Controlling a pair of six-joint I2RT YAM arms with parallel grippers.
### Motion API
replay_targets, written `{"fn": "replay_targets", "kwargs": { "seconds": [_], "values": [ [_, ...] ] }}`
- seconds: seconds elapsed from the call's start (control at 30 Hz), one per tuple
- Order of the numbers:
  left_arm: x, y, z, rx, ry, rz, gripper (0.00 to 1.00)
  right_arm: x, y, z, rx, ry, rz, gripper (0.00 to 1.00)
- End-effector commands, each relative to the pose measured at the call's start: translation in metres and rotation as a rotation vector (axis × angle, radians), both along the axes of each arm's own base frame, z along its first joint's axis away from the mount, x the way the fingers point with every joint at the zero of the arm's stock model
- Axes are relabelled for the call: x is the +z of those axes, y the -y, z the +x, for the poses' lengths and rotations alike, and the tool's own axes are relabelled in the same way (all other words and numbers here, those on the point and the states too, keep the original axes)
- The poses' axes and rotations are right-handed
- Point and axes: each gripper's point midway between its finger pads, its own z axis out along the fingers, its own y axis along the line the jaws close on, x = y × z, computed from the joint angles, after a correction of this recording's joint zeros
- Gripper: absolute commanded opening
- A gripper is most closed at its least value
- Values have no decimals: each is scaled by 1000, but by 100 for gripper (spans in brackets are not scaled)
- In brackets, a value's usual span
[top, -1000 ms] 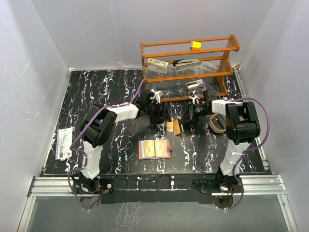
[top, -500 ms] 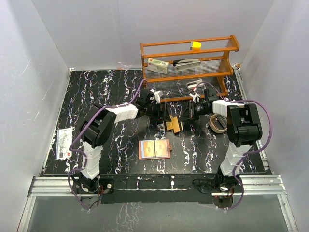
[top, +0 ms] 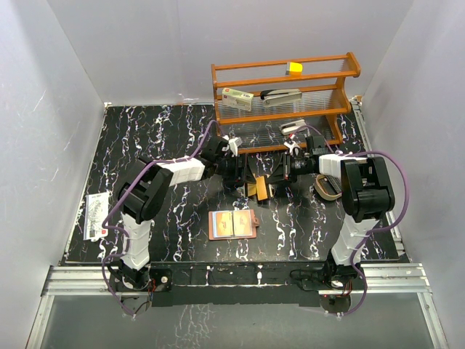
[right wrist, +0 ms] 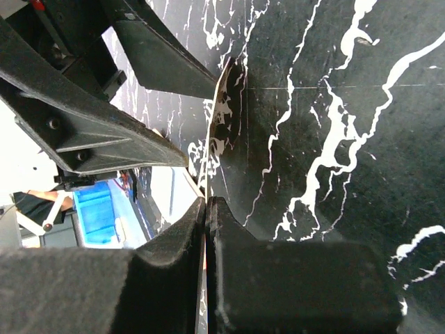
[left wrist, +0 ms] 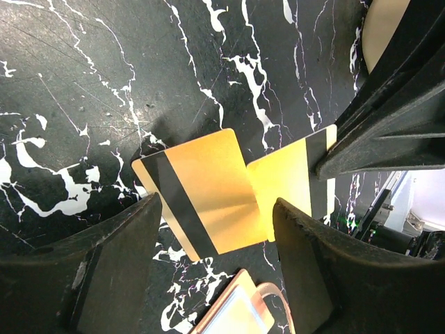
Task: Put the credit cards into the card holder
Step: Pick up the credit card from the center of the board.
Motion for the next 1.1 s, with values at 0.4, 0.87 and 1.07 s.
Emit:
{"fn": "replay_targets", "kwargs": {
  "seconds": [0.4,0.87,1.07],
  "values": [
    [-39,-39,-24,36,-115,141,65,10,-26,3,21,40,57,0],
    [-40,-54,-22,53,-110,213,61,4,-47,0,50,25,72,0],
    [-34,-55,-25,55,-125,176,64,9,-59,-2,64,27,103,0]
  ]
}}
